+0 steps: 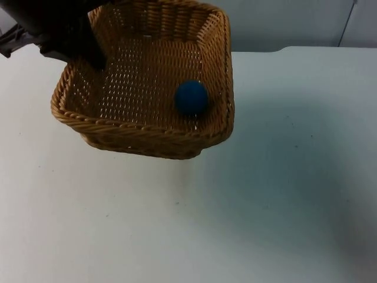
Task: Pick up the basket with the left hand and place the ball into the basket with the right hand.
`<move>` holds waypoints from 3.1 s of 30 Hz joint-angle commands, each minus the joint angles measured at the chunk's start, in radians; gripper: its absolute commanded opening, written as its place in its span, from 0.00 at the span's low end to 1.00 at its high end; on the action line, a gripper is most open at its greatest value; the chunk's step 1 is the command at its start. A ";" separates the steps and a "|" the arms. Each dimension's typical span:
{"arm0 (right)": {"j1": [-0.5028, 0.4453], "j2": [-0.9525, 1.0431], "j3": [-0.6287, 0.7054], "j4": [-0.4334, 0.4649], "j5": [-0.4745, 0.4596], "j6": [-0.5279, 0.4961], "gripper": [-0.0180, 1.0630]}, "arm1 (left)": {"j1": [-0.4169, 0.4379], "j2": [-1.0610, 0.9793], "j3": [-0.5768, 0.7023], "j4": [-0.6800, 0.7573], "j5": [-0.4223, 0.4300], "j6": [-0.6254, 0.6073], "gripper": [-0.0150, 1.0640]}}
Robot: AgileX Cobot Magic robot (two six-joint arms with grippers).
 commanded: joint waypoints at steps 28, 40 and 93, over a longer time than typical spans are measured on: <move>-0.003 -0.003 0.006 -0.093 0.002 -0.004 0.94 | -0.071 0.209 0.141 -0.460 -0.315 0.349 0.01; -0.003 -0.003 0.006 -0.092 0.002 0.000 0.94 | -0.071 0.209 0.141 -0.465 -0.289 0.319 0.01; -0.003 -0.003 0.006 -0.084 -0.026 0.004 0.94 | -0.071 0.081 0.141 -0.247 -0.157 0.162 0.99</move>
